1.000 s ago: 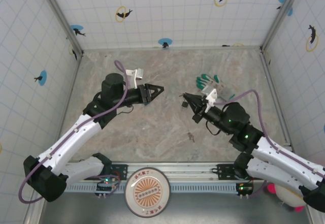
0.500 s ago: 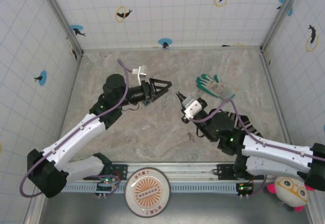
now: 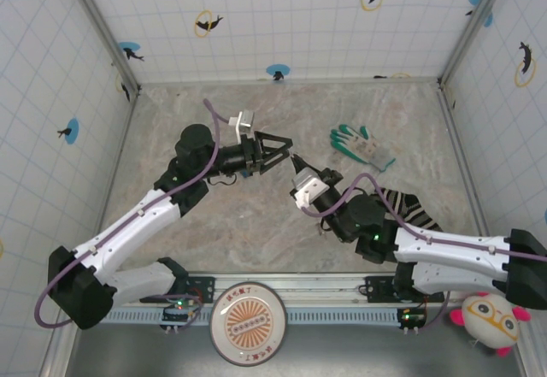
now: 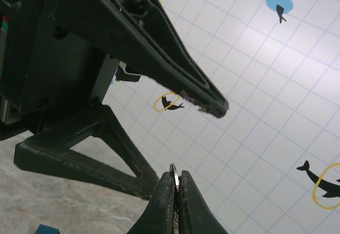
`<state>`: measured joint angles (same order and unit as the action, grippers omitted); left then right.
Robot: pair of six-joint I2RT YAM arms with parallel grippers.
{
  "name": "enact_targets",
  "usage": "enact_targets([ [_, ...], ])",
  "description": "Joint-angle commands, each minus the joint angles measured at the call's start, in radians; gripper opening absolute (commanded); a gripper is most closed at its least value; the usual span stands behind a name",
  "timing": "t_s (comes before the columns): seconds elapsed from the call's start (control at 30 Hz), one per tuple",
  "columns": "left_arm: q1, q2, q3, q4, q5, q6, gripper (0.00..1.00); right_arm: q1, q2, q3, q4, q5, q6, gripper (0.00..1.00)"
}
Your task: Unlock with the key
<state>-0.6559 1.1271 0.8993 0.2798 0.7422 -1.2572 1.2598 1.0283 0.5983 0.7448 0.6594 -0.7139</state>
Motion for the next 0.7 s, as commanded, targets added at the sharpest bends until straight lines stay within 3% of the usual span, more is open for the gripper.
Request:
enact_targets([
  [0.0, -0.004, 0.018, 0.001, 0.031, 0.025, -0.009, 0.7, 0.008, 0.008, 0.03, 0.118, 0.043, -0.044, 0.0],
  [0.23, -0.004, 0.026, 0.013, 0.042, 0.035, -0.014, 0.65, 0.012, 0.015, 0.038, 0.088, -0.004, -0.046, 0.0],
  [0.67, -0.004, 0.041, 0.015, 0.081, 0.054, -0.035, 0.32, 0.03, 0.04, 0.018, 0.088, -0.016, -0.114, 0.0],
])
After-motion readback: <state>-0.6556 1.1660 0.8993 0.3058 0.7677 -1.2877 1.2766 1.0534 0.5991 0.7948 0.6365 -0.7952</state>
